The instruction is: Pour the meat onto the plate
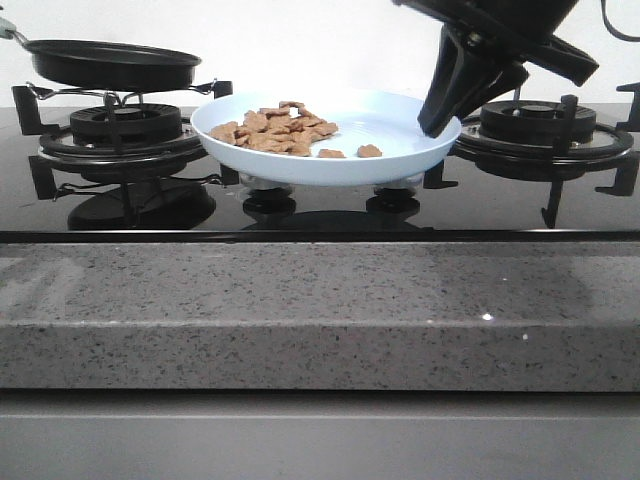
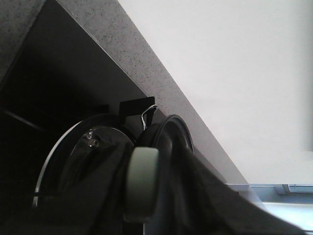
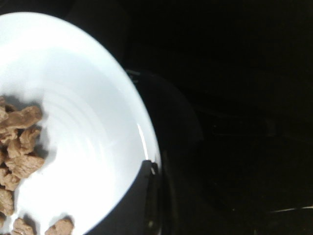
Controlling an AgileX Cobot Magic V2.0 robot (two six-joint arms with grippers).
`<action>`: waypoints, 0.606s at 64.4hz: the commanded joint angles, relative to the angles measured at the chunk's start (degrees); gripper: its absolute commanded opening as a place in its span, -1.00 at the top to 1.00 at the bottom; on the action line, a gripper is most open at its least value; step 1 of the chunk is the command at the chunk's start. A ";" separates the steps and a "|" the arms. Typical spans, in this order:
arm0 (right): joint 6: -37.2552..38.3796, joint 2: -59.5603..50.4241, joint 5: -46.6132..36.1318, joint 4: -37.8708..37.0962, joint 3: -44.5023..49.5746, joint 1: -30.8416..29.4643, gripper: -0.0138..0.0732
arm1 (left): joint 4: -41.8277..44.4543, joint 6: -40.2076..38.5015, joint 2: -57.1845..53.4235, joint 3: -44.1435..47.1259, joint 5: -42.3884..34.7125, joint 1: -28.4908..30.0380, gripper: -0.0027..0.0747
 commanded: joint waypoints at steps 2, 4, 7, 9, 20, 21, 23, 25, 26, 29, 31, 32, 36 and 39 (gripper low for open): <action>-0.60 -2.18 -1.44 0.54 -1.46 0.10 0.82 | -3.26 -0.37 -3.24 -1.59 1.56 -0.15 -0.10; -0.60 -2.18 -1.44 0.54 -1.46 0.10 0.82 | -3.26 -0.37 -3.24 -1.59 1.91 -0.15 -0.18; -0.60 -2.18 -1.44 0.54 -1.46 0.10 0.82 | -3.15 -0.37 -3.24 -1.59 2.32 -0.15 -0.28; -0.60 -2.18 -1.44 0.54 -1.46 0.10 0.82 | -3.16 -0.37 -3.24 -1.59 2.86 -0.15 -0.32; -0.60 -2.18 -1.44 0.54 -1.46 0.10 0.82 | -2.68 -0.37 -3.35 -1.69 3.76 -0.15 -0.37; -0.60 -2.18 -1.44 0.54 -1.46 0.10 0.82 | -2.56 -0.37 -3.35 -1.69 3.76 -0.15 -0.37; -0.60 -2.18 -1.44 0.54 -1.46 0.10 0.82 | -2.38 -0.37 -3.43 -1.69 3.76 -0.15 -0.37; -0.60 -2.18 -1.44 0.54 -1.46 0.10 0.82 | -2.14 -0.37 -3.43 -1.69 3.89 -0.15 -0.37; -0.60 -2.18 -1.44 0.54 -1.46 0.10 0.82 | -2.00 -0.37 -3.43 -1.69 3.89 -0.15 -0.37; -0.60 -2.18 -1.44 0.54 -1.46 0.10 0.82 | -2.00 -0.37 -3.43 -1.69 4.35 -0.15 -0.37; -0.60 -2.18 -1.44 0.54 -1.46 0.10 0.82 | -1.86 -0.37 -3.43 -1.69 4.56 -0.15 -0.37; -0.60 -2.18 -1.44 0.54 -1.46 0.10 0.82 | -1.74 -0.37 -3.43 -1.69 4.56 -0.15 -0.37; -0.60 -2.18 -1.44 0.54 -1.46 0.10 0.82 | -1.77 -0.37 -3.43 -1.69 4.69 -0.15 -0.37; -0.60 -2.18 -1.44 0.54 -1.46 0.10 0.82 | -1.71 -0.37 -3.43 -1.69 4.69 -0.15 -0.37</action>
